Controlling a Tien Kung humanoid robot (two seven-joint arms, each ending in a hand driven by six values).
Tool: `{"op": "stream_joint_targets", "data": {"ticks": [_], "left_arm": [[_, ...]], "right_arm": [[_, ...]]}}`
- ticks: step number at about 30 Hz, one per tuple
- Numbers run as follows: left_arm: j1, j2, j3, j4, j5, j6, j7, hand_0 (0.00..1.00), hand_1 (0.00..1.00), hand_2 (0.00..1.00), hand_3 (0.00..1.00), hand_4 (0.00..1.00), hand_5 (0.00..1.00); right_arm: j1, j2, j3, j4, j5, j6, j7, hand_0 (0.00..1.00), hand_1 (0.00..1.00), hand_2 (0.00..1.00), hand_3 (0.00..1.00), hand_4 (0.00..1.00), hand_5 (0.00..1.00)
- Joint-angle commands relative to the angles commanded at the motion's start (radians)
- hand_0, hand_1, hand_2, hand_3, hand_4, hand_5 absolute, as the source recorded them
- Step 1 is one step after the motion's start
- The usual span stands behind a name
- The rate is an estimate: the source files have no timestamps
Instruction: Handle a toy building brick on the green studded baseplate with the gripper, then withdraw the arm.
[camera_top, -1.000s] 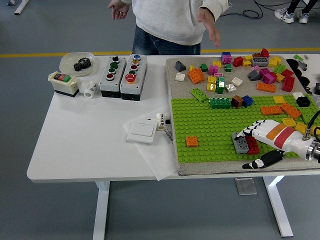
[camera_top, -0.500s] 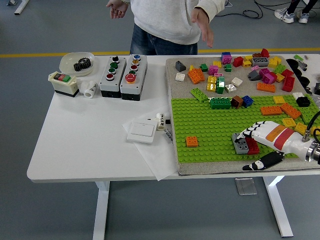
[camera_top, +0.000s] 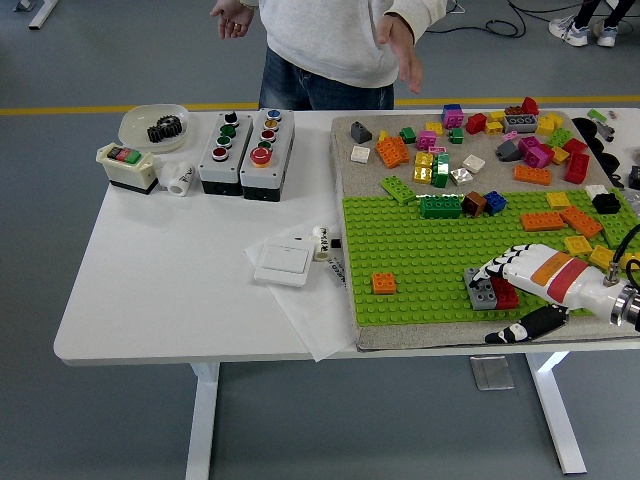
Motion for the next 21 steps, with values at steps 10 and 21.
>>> {"op": "stream_joint_targets", "data": {"ticks": [10,21], "left_arm": [[0.001,0.0,0.001,0.0,0.0,0.0,-0.001,0.742,0.745,0.746,0.599,0.666,0.602],[-0.002,0.001,0.004,0.0,-0.002,-0.002,-0.001,0.741,0.743,0.744,0.599,0.666,0.602]], "right_arm": [[-0.001,-0.001,0.008,-0.001,0.003,-0.002,0.001,0.749,0.698,0.727,0.728,0.982,0.673],[-0.002,-0.008,0.057,0.023,0.047,0.007,0.009,0.748,0.698,0.728,0.729,0.981,0.67]]}}
